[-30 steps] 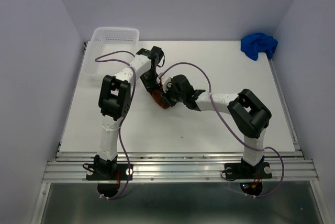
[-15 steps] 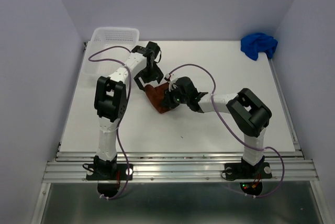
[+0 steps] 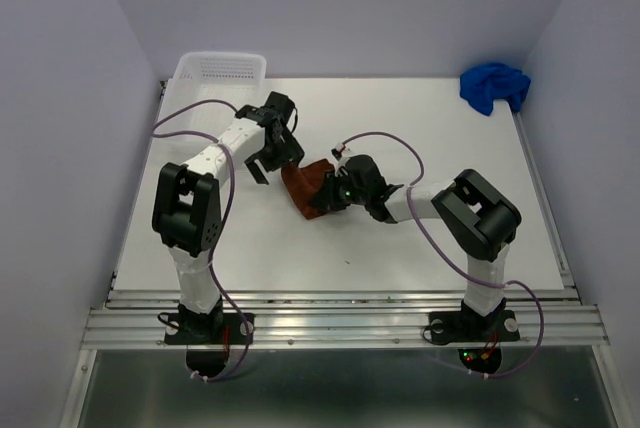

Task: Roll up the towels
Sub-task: Roll the towel

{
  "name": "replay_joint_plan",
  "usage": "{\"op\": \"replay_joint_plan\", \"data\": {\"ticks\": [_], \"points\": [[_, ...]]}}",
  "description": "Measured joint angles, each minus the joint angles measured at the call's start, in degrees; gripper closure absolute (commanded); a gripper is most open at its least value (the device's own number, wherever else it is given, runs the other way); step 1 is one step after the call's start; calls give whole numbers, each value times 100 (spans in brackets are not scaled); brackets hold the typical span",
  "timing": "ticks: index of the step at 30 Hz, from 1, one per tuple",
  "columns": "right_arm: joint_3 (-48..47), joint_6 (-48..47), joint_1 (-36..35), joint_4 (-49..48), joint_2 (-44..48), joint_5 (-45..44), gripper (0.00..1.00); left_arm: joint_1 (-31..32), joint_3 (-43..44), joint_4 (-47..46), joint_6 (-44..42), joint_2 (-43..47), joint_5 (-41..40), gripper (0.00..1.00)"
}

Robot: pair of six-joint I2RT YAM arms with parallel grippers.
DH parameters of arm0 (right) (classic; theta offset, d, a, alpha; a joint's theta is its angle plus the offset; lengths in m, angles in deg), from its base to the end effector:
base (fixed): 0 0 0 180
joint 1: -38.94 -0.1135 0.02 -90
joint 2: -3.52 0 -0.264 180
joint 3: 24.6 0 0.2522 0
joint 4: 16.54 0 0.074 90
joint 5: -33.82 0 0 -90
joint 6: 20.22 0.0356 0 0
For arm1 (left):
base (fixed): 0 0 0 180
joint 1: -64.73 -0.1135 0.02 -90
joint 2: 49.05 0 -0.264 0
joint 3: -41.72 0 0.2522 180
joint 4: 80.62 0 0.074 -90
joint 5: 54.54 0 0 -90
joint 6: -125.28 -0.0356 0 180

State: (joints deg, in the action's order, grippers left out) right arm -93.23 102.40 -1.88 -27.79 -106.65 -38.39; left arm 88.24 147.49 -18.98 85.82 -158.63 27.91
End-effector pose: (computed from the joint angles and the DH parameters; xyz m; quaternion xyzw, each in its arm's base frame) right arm 0.2903 0.2651 0.1396 -0.1380 0.8492 0.4016 0.3140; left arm 0.3737 -0.1575 0.2461 -0.2415 0.9447 -0.0764 0.2081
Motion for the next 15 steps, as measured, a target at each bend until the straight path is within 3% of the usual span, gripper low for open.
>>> {"op": "replay_joint_plan", "data": {"ticks": [9,15], "points": [[90,385,142,-72,-2,52,92,0,-1856,-1325,273,846,385,4],[109,367,146,-92,-2,50,92,2,-2267,-2072,461,848,595,5]]}}
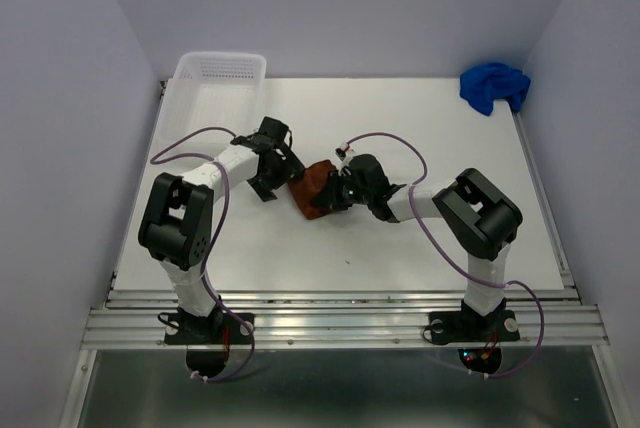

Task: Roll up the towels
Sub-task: Roll the towel

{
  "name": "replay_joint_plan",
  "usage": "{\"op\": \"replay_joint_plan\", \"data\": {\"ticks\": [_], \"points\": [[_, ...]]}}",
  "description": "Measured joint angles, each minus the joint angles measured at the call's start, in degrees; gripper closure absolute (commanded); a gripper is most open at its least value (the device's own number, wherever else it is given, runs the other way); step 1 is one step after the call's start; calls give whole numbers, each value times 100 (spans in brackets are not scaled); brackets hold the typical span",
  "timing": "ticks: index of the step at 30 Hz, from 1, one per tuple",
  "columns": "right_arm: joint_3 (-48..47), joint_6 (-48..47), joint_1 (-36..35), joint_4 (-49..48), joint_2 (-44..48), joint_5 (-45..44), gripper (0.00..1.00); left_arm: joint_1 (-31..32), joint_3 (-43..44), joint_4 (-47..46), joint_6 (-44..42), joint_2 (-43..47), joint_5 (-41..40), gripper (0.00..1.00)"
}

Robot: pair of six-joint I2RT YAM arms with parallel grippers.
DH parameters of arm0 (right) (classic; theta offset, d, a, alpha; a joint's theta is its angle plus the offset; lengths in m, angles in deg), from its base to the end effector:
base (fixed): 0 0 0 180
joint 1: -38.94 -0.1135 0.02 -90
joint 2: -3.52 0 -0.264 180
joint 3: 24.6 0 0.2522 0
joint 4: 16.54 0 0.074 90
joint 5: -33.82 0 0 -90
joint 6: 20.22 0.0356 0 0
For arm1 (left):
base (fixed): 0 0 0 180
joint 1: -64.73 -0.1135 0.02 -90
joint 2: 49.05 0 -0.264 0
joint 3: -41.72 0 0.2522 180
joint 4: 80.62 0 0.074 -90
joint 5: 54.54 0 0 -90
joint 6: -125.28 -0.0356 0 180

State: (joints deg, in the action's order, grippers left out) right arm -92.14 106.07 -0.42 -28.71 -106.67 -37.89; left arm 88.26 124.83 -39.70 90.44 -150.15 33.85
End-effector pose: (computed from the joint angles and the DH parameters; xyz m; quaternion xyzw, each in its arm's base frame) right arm 0.2941 0.2557 0.1357 -0.1018 0.8547 0.4095 0.3025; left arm 0.3371 -0.1457 0.2008 -0.2662 0.9258 -0.1594 0.2158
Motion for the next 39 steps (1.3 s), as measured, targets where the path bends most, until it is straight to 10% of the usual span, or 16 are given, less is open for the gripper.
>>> {"op": "replay_joint_plan", "data": {"ticks": [11,32,39], "points": [[0,-122,2,-11,-7,39,85,55,-321,-785,140,44,55,19],[-181,-2306,2,90,1314,-955,1,278,511,-411,-96,-658,-494,34],[-693,-2455,35,-63,1001,-1812,0,278,706,-129,-103,-737,-514,34]]}}
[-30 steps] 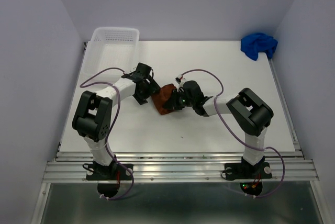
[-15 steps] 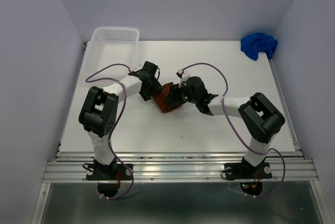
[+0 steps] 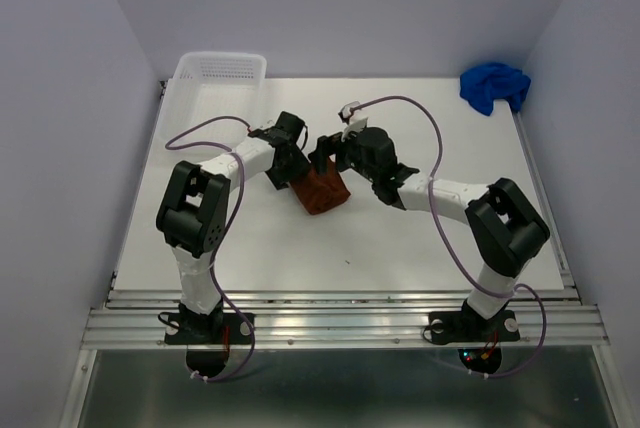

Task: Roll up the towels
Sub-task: Roll the towel

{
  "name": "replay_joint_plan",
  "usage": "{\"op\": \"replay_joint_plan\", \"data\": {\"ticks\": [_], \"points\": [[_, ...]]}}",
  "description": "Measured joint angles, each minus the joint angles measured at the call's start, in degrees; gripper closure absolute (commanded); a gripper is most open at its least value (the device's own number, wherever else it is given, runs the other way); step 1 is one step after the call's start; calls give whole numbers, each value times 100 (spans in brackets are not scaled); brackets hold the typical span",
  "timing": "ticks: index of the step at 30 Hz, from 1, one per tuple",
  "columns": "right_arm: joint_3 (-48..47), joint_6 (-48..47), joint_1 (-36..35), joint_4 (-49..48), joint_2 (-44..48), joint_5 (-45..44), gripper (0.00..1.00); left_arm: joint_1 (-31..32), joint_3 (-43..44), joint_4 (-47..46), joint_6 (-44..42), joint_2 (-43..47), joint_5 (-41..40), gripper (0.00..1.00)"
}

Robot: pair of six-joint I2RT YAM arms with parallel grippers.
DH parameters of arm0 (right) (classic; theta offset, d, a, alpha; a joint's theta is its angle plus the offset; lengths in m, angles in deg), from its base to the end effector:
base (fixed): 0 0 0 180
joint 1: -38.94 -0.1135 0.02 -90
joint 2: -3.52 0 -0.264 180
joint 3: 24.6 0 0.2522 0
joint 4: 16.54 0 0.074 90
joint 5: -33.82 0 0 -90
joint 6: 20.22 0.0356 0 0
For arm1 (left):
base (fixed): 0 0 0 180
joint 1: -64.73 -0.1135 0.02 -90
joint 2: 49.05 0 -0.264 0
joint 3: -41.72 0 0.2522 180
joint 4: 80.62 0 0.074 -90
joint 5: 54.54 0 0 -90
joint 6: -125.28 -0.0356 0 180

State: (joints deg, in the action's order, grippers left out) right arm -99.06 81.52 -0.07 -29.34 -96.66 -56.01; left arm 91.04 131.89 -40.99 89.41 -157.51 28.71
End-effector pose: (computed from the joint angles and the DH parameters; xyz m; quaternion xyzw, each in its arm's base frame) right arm 0.3113 0.2523 0.2394 -0.1853 0.7599 0.2681 0.5625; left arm 0.3614 -0.1740 0.1921 -0.2464 0.9274 -0.1349 0.2471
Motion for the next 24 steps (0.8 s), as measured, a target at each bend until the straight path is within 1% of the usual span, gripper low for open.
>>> {"op": "replay_joint_plan", "data": {"ticks": [2,5,8,12,15,18,21,24], "points": [[-42,39,2,-22,-2,-273,0,0,24,46,4,0,0,34],[-76,92,4,61,22,-450,0,-2,63,151,37,0,-7,34],[90,42,15,284,256,-407,0,-4,101,225,59,-2,-4,34],[457,-376,-66,809,883,-245,0,-4,258,402,57,-35,-2,34],[461,-772,-334,1084,1060,-317,0,-4,295,457,50,-68,13,34],[439,-1154,-702,1401,1027,-407,0,-4,372,509,50,-133,26,34],[348,-1508,-1106,1709,743,-507,0,-4,428,542,52,-166,31,34],[192,-1759,-1340,1871,363,-612,0,-4,518,601,55,-227,33,34]]}}
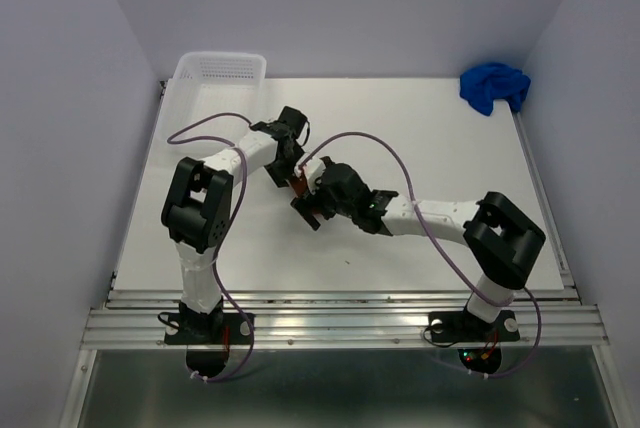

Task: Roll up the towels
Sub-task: Roll the towel

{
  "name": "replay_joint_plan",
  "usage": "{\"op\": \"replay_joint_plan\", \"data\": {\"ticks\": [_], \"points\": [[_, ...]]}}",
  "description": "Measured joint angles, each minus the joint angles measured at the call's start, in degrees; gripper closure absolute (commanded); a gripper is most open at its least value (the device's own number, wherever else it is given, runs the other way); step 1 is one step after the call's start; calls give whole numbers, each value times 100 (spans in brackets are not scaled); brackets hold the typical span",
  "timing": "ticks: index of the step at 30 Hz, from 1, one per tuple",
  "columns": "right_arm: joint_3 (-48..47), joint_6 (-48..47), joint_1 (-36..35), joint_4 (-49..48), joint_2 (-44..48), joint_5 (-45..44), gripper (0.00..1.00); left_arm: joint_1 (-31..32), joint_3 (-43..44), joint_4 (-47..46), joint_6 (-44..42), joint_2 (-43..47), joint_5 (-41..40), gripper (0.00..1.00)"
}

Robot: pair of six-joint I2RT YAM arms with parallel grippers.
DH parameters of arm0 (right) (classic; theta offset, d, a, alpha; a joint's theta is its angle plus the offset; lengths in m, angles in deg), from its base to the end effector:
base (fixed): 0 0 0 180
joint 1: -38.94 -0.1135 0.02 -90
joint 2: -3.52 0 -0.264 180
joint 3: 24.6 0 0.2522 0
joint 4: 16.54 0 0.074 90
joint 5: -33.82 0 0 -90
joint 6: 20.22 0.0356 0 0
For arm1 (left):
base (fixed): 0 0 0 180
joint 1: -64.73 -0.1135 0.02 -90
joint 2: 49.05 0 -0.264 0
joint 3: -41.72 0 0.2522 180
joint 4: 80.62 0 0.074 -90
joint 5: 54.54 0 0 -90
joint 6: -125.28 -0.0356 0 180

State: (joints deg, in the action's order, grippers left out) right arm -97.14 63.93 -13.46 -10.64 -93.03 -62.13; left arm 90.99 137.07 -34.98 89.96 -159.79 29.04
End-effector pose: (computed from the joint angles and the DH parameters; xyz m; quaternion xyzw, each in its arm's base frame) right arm 0.2319 0.2951 0.2186 -0.3981 0.7678 0.1563 0.4771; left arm 0.3691 -0.1777 0.1978 -0.2509 0.9337 -0.1208 0.2252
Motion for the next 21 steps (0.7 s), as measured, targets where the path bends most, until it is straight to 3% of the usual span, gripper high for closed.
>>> {"op": "replay_joint_plan", "data": {"ticks": [9,12,18,19,21], "points": [[-501,-450,-179,98,-717,-494,0,7,96,114,72,-61,26,34],[-542,-540,-212,83,-844,-664,5,31,96,116,103,-63,33,34],[-568,-640,-295,109,-1123,-933,18,44,151,149,149,-105,57,34],[-568,-656,-326,105,-1161,-1027,26,48,164,160,155,-118,61,34],[-568,-667,-376,103,-1207,-1154,33,68,181,175,164,-127,79,34]]}}
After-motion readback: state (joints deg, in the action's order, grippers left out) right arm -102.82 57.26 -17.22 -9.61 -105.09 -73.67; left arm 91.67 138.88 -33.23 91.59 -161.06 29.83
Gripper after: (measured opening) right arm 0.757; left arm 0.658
